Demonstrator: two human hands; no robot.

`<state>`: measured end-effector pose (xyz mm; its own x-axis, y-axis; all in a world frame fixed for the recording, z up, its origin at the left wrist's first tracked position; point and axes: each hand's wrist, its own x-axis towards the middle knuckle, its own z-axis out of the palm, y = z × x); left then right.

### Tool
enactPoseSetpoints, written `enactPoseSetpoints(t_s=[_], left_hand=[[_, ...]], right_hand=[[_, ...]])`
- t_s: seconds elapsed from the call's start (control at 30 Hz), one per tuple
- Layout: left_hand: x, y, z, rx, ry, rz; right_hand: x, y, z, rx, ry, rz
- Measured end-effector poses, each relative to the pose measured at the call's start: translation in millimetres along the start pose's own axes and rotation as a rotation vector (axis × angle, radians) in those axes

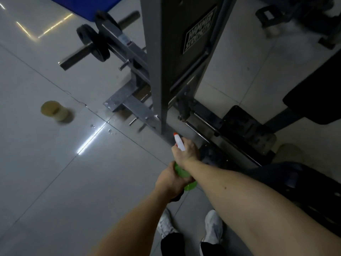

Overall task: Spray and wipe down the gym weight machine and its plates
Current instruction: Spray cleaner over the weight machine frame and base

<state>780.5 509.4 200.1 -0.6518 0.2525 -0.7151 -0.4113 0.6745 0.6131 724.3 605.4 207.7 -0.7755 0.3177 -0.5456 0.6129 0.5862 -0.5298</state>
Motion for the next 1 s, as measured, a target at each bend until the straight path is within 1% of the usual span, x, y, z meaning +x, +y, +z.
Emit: enactPoseSetpoints(t_s=[0.13,0.27,0.47,0.57,0.67,0.83,1.0], left_hand=[[36,-36,10,-0.005,0.005,-0.031],[72,-66,19,0.017,0.000,-0.055],[115,-101,40,-0.017,-0.041,-0.114],[125,-115,49,-0.002,-0.088,-0.166],[133,-126,59,0.010,-0.141,-0.185],[141,-132,78,0.037,-0.251,-0.220],[136,-131,92,0.079,-0.287,-0.271]], right_hand=[[25,21,39,0.032,-0.037,0.042],[57,44,84,0.023,-0.004,0.040],[90,77,116,0.001,-0.028,0.082],[92,98,132,0.035,-0.045,0.113],[90,114,140,0.119,-0.008,0.189],[93,139,145,0.028,-0.011,0.293],[78,154,142,0.115,0.001,0.380]])
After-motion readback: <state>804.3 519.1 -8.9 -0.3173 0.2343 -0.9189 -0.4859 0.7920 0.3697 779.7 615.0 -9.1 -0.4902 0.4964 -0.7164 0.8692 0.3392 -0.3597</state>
